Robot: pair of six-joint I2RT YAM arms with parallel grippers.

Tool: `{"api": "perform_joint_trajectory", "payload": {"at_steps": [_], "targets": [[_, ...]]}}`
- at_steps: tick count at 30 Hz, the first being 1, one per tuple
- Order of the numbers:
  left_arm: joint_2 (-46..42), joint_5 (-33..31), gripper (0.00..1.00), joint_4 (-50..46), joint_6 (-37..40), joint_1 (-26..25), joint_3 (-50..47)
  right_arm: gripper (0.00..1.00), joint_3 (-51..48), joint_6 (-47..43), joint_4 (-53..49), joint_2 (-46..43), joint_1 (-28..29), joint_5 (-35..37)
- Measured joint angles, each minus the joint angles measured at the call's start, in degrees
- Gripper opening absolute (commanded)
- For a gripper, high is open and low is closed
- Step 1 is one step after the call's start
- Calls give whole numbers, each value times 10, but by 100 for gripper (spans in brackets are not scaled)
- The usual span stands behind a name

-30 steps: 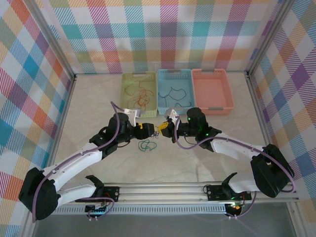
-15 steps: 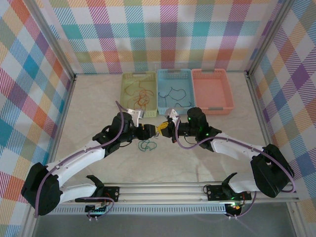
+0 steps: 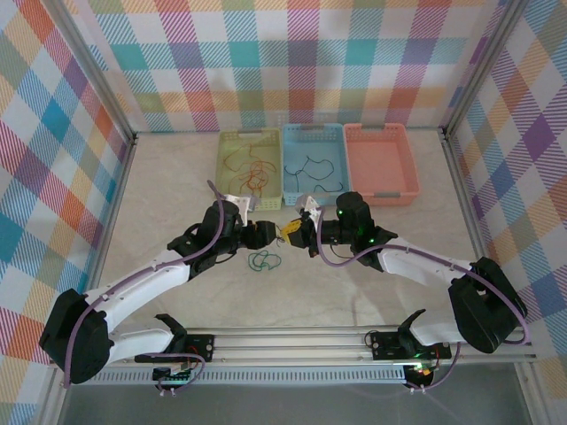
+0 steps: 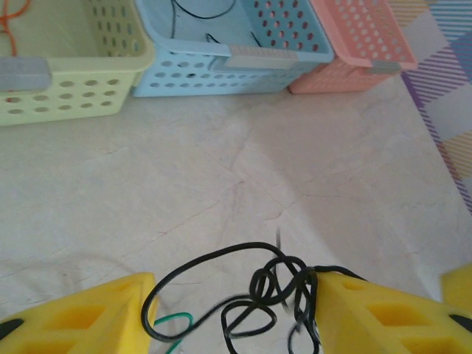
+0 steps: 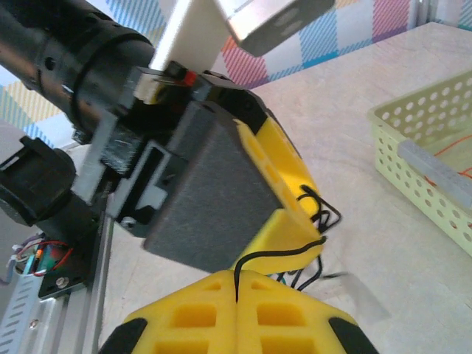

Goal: Untangle the cables

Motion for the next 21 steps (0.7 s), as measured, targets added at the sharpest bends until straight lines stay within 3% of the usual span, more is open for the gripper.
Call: {"api": "perform_joint_trajectory", "payload": {"at_steps": [9, 21], "targets": [[15, -49, 57, -30, -1, -1, 7, 0, 0, 3, 15, 2, 0, -30], [-2, -68, 58, -50, -2, -1, 13, 0, -2, 5, 19, 2, 0, -1]]}}
